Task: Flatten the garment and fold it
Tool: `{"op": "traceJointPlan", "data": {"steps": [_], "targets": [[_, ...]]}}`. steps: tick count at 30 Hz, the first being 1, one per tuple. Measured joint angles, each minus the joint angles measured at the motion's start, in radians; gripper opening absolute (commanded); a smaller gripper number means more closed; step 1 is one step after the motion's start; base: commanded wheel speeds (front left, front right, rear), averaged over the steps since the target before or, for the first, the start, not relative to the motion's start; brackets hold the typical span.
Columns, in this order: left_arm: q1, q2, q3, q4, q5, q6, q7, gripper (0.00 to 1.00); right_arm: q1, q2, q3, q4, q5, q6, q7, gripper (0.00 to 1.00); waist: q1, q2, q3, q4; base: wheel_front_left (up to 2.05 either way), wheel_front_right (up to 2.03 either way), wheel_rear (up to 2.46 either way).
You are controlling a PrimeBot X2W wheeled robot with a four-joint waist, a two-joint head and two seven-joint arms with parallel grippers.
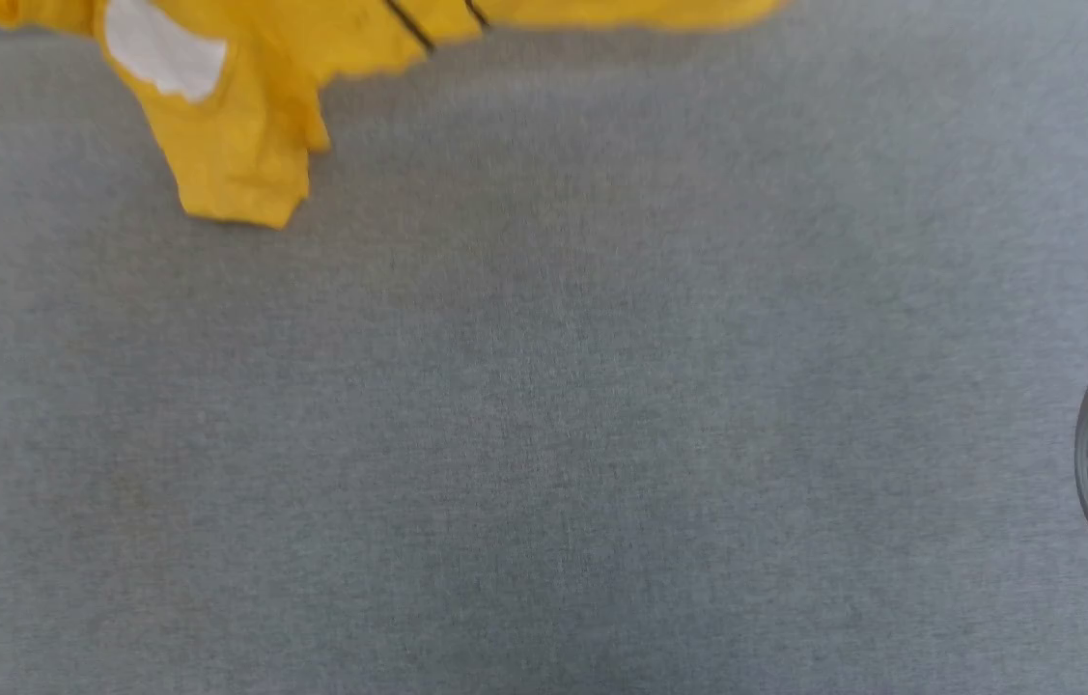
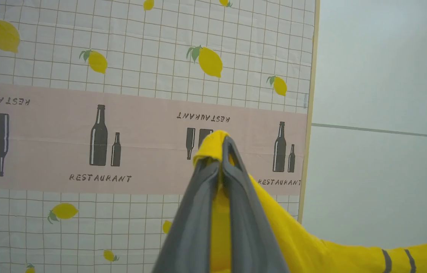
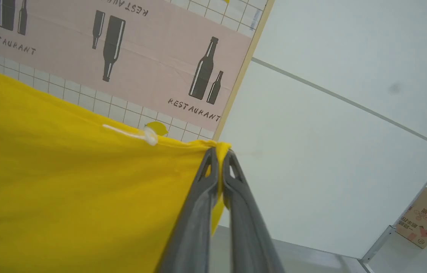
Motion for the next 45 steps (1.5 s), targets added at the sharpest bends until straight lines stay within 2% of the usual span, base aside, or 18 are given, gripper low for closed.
{"op": "traceJointPlan", "data": {"steps": [3, 8, 13, 17, 25, 34, 37, 45], "targets": [[-0.016, 0.0, 0.015, 0.015, 0.009, -0.019, -0.053, 0.0, -0.007, 0.0, -0.014, -0.014, -0.05, 0.0, -0.035, 0.0, 0.0, 0.0, 0.049, 0.003, 0.0, 0.0, 0.0], [-0.02, -0.003, 0.024, 0.041, 0.014, -0.053, -0.082, 0.0, -0.007, 0.0, -0.022, -0.015, -0.11, 0.0, -0.051, 0.0, 0.0001, 0.0, 0.106, 0.013, 0.0, 0.0, 0.0], [0.0, -0.002, 0.003, 0.055, 0.009, -0.085, -0.091, 0.0, 0.005, 0.0, -0.001, -0.007, -0.114, 0.0, -0.052, 0.0, 0.0, 0.0, 0.147, 0.027, 0.0, 0.0, 0.0], [0.066, 0.013, -0.019, 0.03, -0.033, -0.094, -0.091, 0.0, 0.04, -0.001, 0.033, -0.003, -0.112, 0.0, -0.056, 0.0, 0.0001, -0.0001, 0.165, 0.04, 0.0, 0.0, 0.0], [0.27, 0.127, -0.1, -0.168, -0.174, -0.095, -0.05, 0.0, 0.19, 0.0, 0.117, -0.036, -0.047, 0.0, -0.054, 0.0, 0.0, 0.0, 0.144, 0.065, 0.0, 0.0, 0.0], [0.581, 0.249, -0.16, -0.389, -0.298, -0.094, 0.007, 0.0, 0.456, -0.032, 0.151, -0.26, 0.168, 0.0, 0.043, 0.0, 0.0, 0.0, 0.088, 0.093, 0.0, 0.0, 0.0], [0.701, 0.274, -0.174, -0.476, -0.324, -0.074, 0.005, 0.0, 0.577, -0.04, 0.151, -0.37, 0.239, 0.0, 0.084, 0.0, -0.0001, 0.0, 0.056, 0.096, 0.0, 0.0, 0.0], [0.985, 0.37, -0.185, -0.667, -0.365, 0.027, -0.04, 0.0, 0.938, -0.062, 0.113, -0.631, 0.404, 0.0, 0.17, 0.0, -0.0002, 0.0, -0.038, 0.101, 0.0, 0.0, 0.0]]}}
